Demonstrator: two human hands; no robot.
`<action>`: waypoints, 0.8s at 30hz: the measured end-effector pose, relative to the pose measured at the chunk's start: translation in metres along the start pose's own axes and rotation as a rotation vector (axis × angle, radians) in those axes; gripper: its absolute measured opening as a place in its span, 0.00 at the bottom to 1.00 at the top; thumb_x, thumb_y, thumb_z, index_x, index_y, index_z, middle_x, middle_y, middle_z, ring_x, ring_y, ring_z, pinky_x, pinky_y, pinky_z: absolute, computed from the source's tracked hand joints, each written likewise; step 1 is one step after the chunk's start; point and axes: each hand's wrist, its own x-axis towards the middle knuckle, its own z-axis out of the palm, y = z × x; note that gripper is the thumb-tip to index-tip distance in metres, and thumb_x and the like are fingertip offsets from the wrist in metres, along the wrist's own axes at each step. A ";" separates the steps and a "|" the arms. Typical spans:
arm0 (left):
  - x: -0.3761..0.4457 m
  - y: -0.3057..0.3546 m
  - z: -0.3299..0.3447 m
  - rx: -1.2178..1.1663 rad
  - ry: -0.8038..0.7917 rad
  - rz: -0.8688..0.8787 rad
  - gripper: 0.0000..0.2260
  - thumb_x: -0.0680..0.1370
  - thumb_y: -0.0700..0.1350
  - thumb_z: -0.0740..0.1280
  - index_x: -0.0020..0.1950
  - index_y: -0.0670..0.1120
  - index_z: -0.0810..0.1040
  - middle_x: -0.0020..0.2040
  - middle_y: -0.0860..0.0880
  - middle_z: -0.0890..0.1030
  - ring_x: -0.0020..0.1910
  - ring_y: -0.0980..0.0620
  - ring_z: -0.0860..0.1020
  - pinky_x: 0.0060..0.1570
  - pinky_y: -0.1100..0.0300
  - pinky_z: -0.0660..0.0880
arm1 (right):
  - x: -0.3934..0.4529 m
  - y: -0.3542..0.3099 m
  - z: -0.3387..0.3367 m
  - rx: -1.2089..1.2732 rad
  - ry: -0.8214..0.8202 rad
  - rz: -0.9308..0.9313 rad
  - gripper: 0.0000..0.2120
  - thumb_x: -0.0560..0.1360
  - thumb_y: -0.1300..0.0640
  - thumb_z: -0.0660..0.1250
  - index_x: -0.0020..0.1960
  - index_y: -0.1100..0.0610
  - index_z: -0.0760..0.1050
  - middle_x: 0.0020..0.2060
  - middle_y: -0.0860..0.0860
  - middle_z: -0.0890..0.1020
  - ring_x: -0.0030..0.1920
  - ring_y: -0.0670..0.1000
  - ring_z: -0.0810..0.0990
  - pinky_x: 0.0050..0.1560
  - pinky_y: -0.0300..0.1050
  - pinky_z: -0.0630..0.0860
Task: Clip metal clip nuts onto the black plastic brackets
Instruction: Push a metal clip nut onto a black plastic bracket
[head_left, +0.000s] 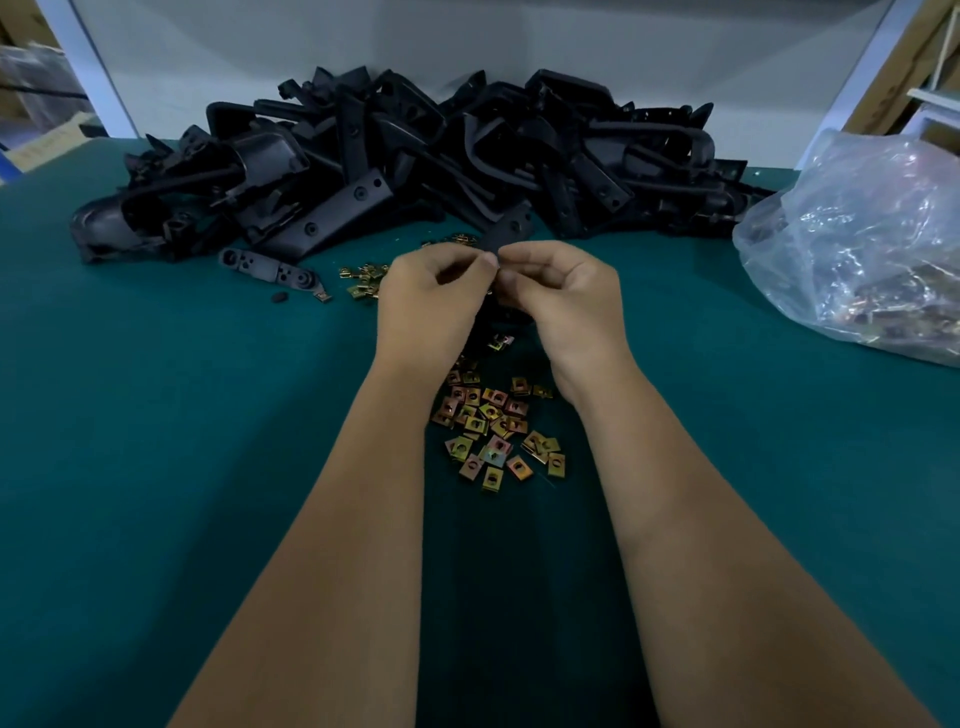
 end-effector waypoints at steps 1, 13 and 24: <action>0.001 -0.001 0.000 -0.009 0.003 -0.002 0.06 0.78 0.44 0.69 0.45 0.51 0.85 0.43 0.54 0.85 0.46 0.56 0.82 0.49 0.64 0.77 | -0.001 -0.001 0.001 -0.021 0.000 -0.008 0.14 0.73 0.71 0.69 0.45 0.53 0.81 0.38 0.49 0.84 0.41 0.44 0.83 0.45 0.36 0.78; 0.000 -0.001 0.005 -0.218 0.124 -0.181 0.11 0.77 0.42 0.71 0.37 0.55 0.84 0.37 0.57 0.84 0.45 0.57 0.82 0.50 0.61 0.79 | -0.005 0.001 0.018 -0.130 0.102 0.008 0.13 0.74 0.69 0.68 0.46 0.51 0.74 0.39 0.47 0.81 0.37 0.37 0.78 0.40 0.31 0.74; 0.001 0.002 0.001 -0.307 0.136 -0.206 0.08 0.78 0.42 0.69 0.41 0.48 0.85 0.39 0.51 0.85 0.45 0.52 0.84 0.49 0.58 0.80 | -0.010 -0.003 0.025 -0.277 0.044 -0.137 0.10 0.73 0.68 0.70 0.52 0.58 0.82 0.43 0.48 0.84 0.44 0.42 0.82 0.48 0.34 0.78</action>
